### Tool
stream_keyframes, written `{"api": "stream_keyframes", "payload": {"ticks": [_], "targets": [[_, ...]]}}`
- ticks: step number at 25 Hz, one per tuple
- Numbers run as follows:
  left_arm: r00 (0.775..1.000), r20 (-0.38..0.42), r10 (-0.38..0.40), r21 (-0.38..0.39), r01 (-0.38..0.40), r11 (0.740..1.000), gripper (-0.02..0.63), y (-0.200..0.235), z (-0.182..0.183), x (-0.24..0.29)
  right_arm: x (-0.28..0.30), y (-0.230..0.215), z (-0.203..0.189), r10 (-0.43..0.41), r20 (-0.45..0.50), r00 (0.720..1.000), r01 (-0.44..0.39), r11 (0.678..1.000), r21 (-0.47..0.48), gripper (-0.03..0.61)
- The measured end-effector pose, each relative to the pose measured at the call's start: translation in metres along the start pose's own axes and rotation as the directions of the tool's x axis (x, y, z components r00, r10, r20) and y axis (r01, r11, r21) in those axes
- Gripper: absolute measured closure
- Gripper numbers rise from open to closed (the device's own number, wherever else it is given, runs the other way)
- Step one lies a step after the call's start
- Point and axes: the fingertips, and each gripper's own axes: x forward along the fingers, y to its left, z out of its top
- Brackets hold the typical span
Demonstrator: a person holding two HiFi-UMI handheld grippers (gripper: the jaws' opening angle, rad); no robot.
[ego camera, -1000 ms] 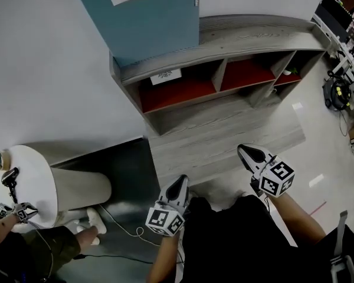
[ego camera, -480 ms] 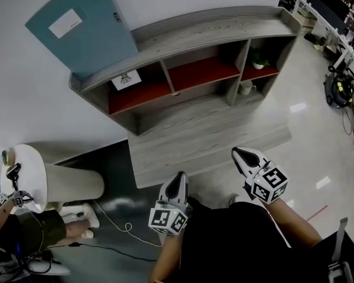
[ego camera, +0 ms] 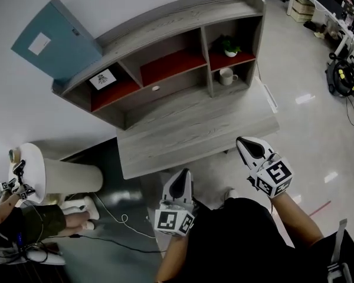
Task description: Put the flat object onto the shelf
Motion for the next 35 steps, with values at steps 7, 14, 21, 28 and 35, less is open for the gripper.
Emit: {"api": "stream_keyframes", "payload": {"ticks": [7,14,21,28,35], "targets": [[0.998,-0.037,0.048,0.148,-0.042,0.988,0.596,-0.04,-0.009,-0.001,-0.045,-0.021,-0.019,-0.063,0.026,0.998,0.061,0.996,0.06,0.578],[0.996,0.032,0.088,0.125,-0.091,0.988,0.597,-0.01,-0.006,-0.023,-0.061,-0.042,-0.012,-0.107,0.049,0.993,0.105,0.994,0.041,0.578],[0.977,0.059,0.205,0.085,-0.21,0.974,0.595,0.023,0.004,-0.034,-0.061,-0.048,-0.004,-0.125,0.038,0.991,0.125,0.992,0.003,0.578],[0.969,0.079,0.235,0.067,-0.24,0.969,0.597,0.029,0.008,-0.029,-0.056,-0.049,-0.013,-0.127,0.001,0.992,0.127,0.991,-0.043,0.578],[0.972,0.078,0.22,0.049,-0.224,0.973,0.597,0.026,0.004,-0.021,-0.059,-0.055,-0.022,-0.142,0.005,0.99,0.142,0.989,-0.047,0.578]]}}
